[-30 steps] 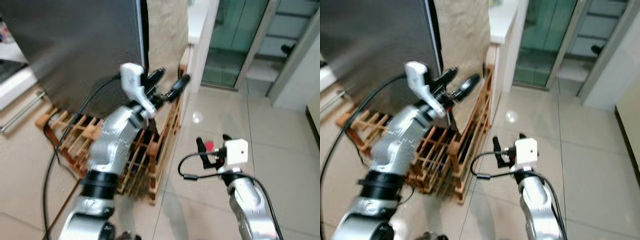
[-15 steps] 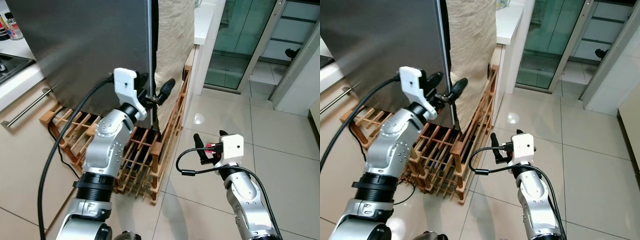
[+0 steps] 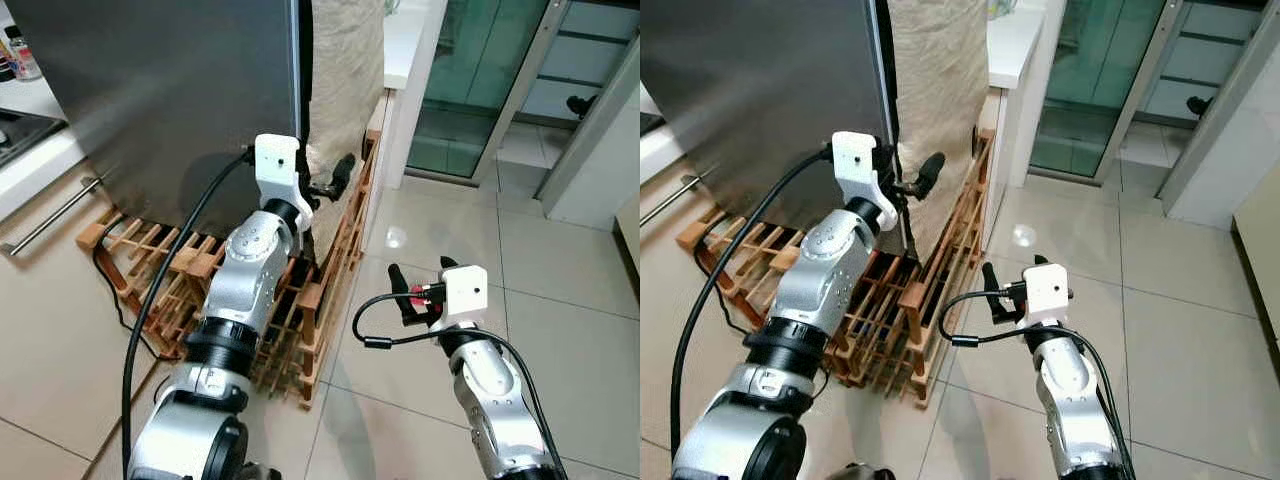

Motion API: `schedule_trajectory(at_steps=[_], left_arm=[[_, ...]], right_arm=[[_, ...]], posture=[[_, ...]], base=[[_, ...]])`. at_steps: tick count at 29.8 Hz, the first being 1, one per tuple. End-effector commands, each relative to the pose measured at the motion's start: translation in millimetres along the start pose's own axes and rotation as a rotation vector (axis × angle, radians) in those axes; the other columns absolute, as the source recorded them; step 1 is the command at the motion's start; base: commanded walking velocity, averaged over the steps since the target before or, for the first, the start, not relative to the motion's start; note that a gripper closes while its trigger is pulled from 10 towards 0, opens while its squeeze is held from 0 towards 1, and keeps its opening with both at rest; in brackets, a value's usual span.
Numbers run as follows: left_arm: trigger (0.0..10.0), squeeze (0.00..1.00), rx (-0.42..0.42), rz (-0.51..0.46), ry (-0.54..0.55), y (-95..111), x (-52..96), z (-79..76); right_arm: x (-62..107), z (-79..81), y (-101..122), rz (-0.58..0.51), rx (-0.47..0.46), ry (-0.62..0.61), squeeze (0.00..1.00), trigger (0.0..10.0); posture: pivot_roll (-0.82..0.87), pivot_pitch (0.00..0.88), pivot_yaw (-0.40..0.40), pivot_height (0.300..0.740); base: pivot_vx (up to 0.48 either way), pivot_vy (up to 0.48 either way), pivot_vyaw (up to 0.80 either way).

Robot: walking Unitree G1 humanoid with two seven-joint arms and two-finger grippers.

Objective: Restocking fridge

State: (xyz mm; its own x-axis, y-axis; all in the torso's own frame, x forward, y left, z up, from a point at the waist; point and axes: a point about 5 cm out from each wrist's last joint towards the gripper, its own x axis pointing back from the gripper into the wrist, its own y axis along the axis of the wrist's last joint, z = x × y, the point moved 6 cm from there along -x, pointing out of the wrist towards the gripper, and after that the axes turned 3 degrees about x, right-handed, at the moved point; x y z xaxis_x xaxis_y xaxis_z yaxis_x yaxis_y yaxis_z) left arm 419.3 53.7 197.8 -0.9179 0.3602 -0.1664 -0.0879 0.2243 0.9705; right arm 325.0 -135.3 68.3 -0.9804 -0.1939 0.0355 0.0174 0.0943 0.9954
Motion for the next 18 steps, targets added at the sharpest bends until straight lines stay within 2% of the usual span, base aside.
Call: schedule_trajectory(at_steps=[1,8,10,12,13,14,15,16,18], left_arm=[[10.0,0.0,-0.004,-0.014,0.011,4.7,-3.7,-0.2],[10.0,0.0,-0.01,-0.017,0.003,1.3,-14.0,-13.7],[10.0,0.0,-0.008,-0.014,-0.044,0.5,-21.3,-31.6],[10.0,0.0,-0.011,0.002,-0.071,-3.2,-24.7,-41.3],[10.0,0.0,0.001,0.044,-0.107,-12.0,-26.3,-49.2],[10.0,0.0,0.001,0.044,-0.107,-12.0,-26.3,-49.2],[10.0,0.0,0.04,0.144,-0.198,-35.2,-24.4,-67.2],[10.0,0.0,0.04,0.144,-0.198,-35.2,-24.4,-67.2],[10.0,0.0,0.044,0.225,-0.236,-57.1,-20.5,-77.3]], right_arm=[[2.4,-3.9,-0.1,-0.003,0.004,-0.018,0.0,10.0],[1.9,-0.8,-2.3,0.003,-0.001,-0.016,0.0,10.0],[-0.4,0.3,-2.1,0.003,-0.002,-0.013,0.0,10.0],[-1.6,0.5,-1.4,0.002,-0.001,-0.012,0.0,10.0],[-2.4,-0.1,-1.3,0.001,-0.001,-0.013,0.0,10.0],[-2.4,-0.1,-1.3,0.001,-0.001,-0.013,0.0,10.0],[-3.3,-0.9,-0.8,0.0,0.001,-0.014,0.0,10.0],[-3.3,-0.9,-0.8,0.0,0.001,-0.014,0.0,10.0],[-3.7,-1.5,0.9,-0.004,0.005,-0.013,0.0,10.0]], posture=[[-0.15,0.0,0.034,0.74],[-0.14,0.0,0.039,0.74],[-0.14,0.0,0.041,0.74],[-0.14,0.0,0.041,0.74],[-0.15,0.0,0.042,0.74],[-0.15,0.0,0.042,0.74],[-0.15,0.0,0.039,0.74],[-0.15,0.0,0.039,0.74],[-0.17,0.0,0.04,0.74]], base=[[0.0,0.0,0.0],[0.0,0.0,0.0],[0.0,0.0,0.0],[0.0,0.0,0.0],[0.0,0.0,0.0],[0.0,0.0,0.0],[0.0,0.0,0.0],[0.0,0.0,0.0],[0.0,0.0,0.0]])
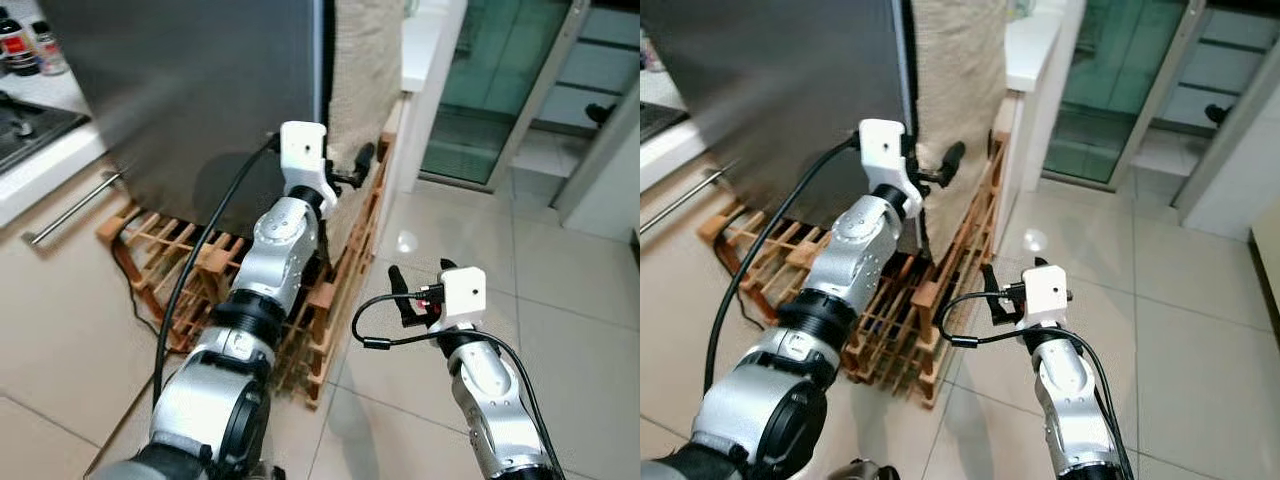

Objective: Restocking fridge

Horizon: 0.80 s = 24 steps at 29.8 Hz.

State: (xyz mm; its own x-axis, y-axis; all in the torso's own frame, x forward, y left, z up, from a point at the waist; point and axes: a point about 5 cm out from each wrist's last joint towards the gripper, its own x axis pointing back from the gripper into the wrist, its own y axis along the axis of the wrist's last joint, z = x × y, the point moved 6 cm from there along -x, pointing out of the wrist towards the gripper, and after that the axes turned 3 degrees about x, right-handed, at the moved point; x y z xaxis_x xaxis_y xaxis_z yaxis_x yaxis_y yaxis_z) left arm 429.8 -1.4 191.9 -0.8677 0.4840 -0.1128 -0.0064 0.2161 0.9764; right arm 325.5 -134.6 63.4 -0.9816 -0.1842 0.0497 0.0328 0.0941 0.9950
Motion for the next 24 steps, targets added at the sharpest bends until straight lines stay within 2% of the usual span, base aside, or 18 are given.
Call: schedule_trajectory(at_steps=[1,5,6,8,9,12,14,19,22,23,24], left_arm=[[10.0,0.0,0.02,0.166,-0.117,-44.9,1.4,-34.2],[10.0,0.0,0.017,0.179,-0.182,-47.1,-3.6,-56.4],[10.0,0.0,0.033,0.169,-0.235,-43.7,-5.8,-71.2],[10.0,0.0,0.097,0.13,-0.383,-31.2,-9.0,-113.5],[10.0,0.0,0.097,0.13,-0.383,-31.2,-9.0,-113.5],[10.0,0.0,0.16,0.072,-0.529,-14.4,-7.5,-152.8],[10.0,0.0,0.182,0.051,-0.56,-9.3,-6.5,-161.6],[10.0,0.0,0.243,0.044,-0.589,-7.8,-4.2,-167.3],[10.0,0.0,0.284,0.012,-0.704,3.6,2.1,-193.2],[10.0,0.0,0.316,-0.003,-0.802,10.3,10.3,-208.5],[10.0,0.0,0.339,-0.007,-0.855,13.3,15.6,-214.7]], right_arm=[[-2.9,-2.7,6.4,-0.021,0.009,-0.005,0.0,10.0],[-1.9,-6.2,7.6,-0.024,0.014,-0.01,0.0,10.0],[-1.7,-6.9,7.6,-0.024,0.016,-0.012,0.0,10.0],[-1.0,-8.4,7.7,-0.025,0.018,-0.018,0.0,10.0],[-1.0,-8.4,7.7,-0.025,0.018,-0.018,0.0,10.0],[0.6,-10.0,7.3,-0.024,0.02,-0.027,0.0,10.0],[2.2,-10.6,6.8,-0.022,0.019,-0.032,0.0,10.0],[6.3,-11.9,3.2,-0.01,0.017,-0.038,0.0,10.0],[7.1,-13.0,0.2,0.001,0.013,-0.038,0.0,10.0],[6.8,-14.0,0.1,0.002,0.013,-0.04,0.0,10.0],[6.5,-15.0,0.5,0.001,0.011,-0.043,0.0,10.0]], posture=[[-0.17,0.0,0.04,0.74],[-0.19,0.0,0.046,0.74],[-0.19,0.0,0.046,0.74],[-0.2,0.0,0.051,0.74],[-0.2,0.0,0.051,0.74],[-0.22,0.0,0.056,0.74],[-0.22,0.0,0.057,0.74],[-0.22,0.0,0.051,0.74],[-0.23,0.0,0.051,0.74],[-0.23,0.0,0.054,0.74],[-0.23,0.0,0.056,0.74]], base=[[0.0,0.0,0.0],[0.0,0.0,0.0],[0.0,0.0,0.0],[0.0,0.0,0.0],[0.0,0.0,0.0],[0.0,0.0,0.0],[0.0,0.0,0.0],[0.0,0.0,0.0],[0.0,0.0,0.0],[0.0,0.0,0.0],[0.0,0.0,0.0]])
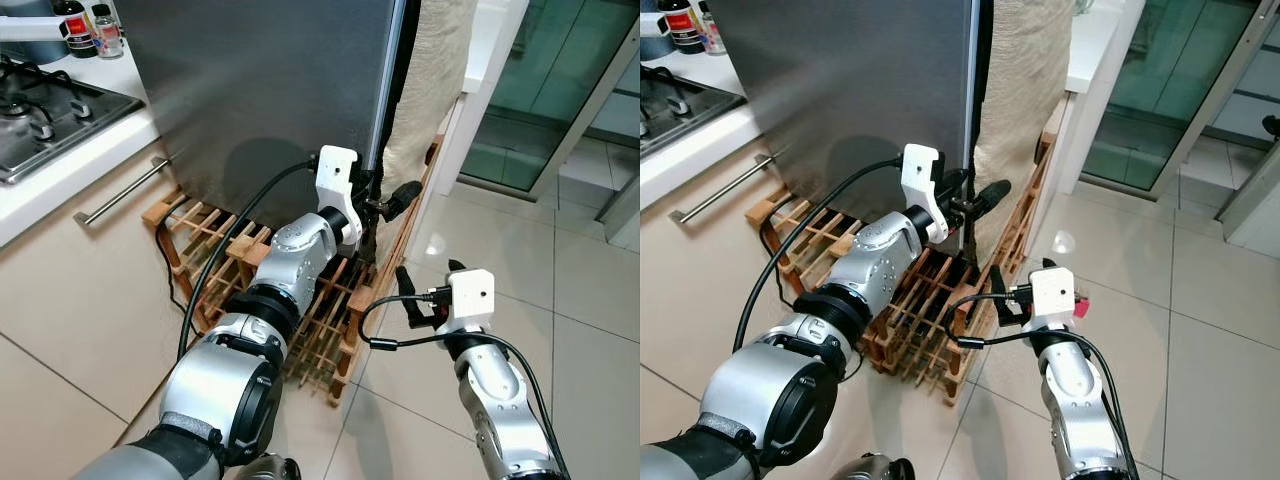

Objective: Restocking fridge

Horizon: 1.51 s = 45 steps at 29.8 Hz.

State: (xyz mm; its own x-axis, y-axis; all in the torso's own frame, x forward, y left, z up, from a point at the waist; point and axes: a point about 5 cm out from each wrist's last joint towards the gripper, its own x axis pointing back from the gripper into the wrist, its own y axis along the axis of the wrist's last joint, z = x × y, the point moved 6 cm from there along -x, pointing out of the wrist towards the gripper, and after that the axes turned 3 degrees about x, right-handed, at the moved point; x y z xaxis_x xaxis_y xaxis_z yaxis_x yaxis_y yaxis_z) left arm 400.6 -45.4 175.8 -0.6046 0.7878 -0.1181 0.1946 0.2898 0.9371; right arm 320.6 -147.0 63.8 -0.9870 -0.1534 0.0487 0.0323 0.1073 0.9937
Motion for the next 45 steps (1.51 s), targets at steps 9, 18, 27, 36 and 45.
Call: schedule_trajectory(at_steps=[9,18,27,36,45], left_arm=[[10.0,0.0,0.138,-0.083,-0.607,8.0,-41.8,-175.3],[10.0,0.0,-0.056,-0.142,-0.209,33.8,7.0,-41.6],[10.0,0.0,-0.188,-0.176,0.301,61.8,138.4,89.5],[10.0,0.0,-0.135,-0.177,0.837,18.7,248.3,122.2],[10.0,0.0,-0.236,-0.112,1.043,4.4,252.2,111.2]], right_arm=[[0.4,-3.5,-0.5,0.008,-0.01,-0.019,0.0,10.0],[-3.0,-14.1,6.8,-0.012,-0.012,-0.074,0.0,10.0],[-10.7,-25.3,8.5,-0.016,-0.033,-0.109,0.0,10.0],[-34.4,-6.3,20.7,-0.036,-0.035,-0.03,0.0,10.0],[-48.2,-1.0,27.4,-0.032,-0.101,0.009,0.0,10.0]], posture=[[-0.23,0.0,0.046,0.74],[-0.2,0.0,0.05,0.74],[-0.15,0.0,0.049,0.74],[-0.08,0.0,0.006,0.74],[-0.06,0.0,-0.045,0.74]], base=[[0.0,0.0,0.0],[0.0,0.0,0.0],[0.0,0.0,0.06],[0.0,0.0,0.73],[0.0,0.0,0.69]])
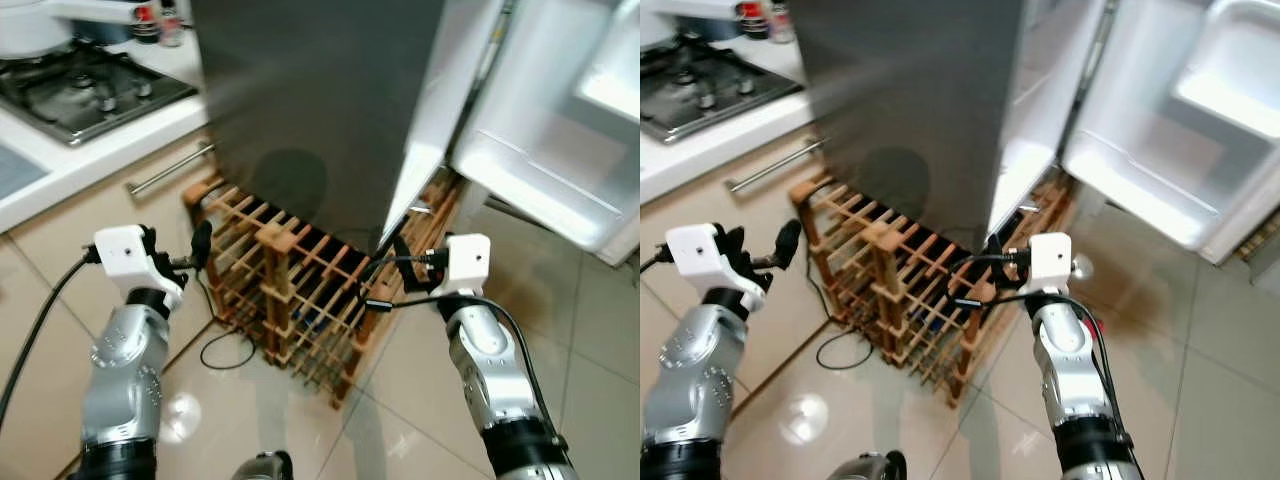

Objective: Restocking fridge

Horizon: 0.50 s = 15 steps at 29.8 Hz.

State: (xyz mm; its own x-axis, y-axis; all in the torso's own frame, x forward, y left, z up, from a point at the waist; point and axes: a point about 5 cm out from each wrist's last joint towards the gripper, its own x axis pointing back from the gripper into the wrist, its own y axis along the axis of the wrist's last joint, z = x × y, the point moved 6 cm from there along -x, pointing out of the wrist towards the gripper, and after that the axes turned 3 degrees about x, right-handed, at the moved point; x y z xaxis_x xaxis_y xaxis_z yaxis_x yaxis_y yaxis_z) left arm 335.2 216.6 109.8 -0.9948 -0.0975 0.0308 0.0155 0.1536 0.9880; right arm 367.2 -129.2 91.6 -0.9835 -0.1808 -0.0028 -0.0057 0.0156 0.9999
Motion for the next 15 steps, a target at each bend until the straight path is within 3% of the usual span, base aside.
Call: schedule_trajectory(at_steps=[1,4,8,13,15], left_arm=[[10.0,0.0,-0.022,-0.007,0.024,3.5,0.7,-2.1],[10.0,0.0,-0.024,0.002,0.067,1.6,3.0,-0.7],[10.0,0.0,-0.046,0.037,0.141,-5.8,5.5,1.7],[10.0,0.0,-0.118,0.021,0.137,-2.2,1.5,-14.4],[10.0,0.0,-0.099,0.019,0.129,-1.7,-4.5,-24.4]], right_arm=[[-0.4,-8.6,-2.9,0.02,-0.017,-0.017,0.0,10.0],[-0.7,-10.7,-4.4,0.027,-0.029,-0.019,0.0,10.0],[-0.2,-11.0,-6.5,0.035,-0.023,-0.007,0.0,10.0],[-4.1,-12.1,-4.4,0.036,-0.023,0.0,0.0,10.0],[-7.7,-9.0,-1.7,0.029,-0.007,0.011,0.0,10.0]], posture=[[-0.06,0.0,-0.045,0.74],[-0.06,0.0,-0.053,0.74],[-0.06,0.0,-0.059,0.74],[-0.07,0.0,-0.064,0.74],[-0.07,0.0,-0.062,0.74]], base=[[0.0,0.0,0.68],[0.0,0.0,0.67],[0.0,-0.45,0.66],[0.0,-0.452,0.66],[0.24,-0.412,0.66]])
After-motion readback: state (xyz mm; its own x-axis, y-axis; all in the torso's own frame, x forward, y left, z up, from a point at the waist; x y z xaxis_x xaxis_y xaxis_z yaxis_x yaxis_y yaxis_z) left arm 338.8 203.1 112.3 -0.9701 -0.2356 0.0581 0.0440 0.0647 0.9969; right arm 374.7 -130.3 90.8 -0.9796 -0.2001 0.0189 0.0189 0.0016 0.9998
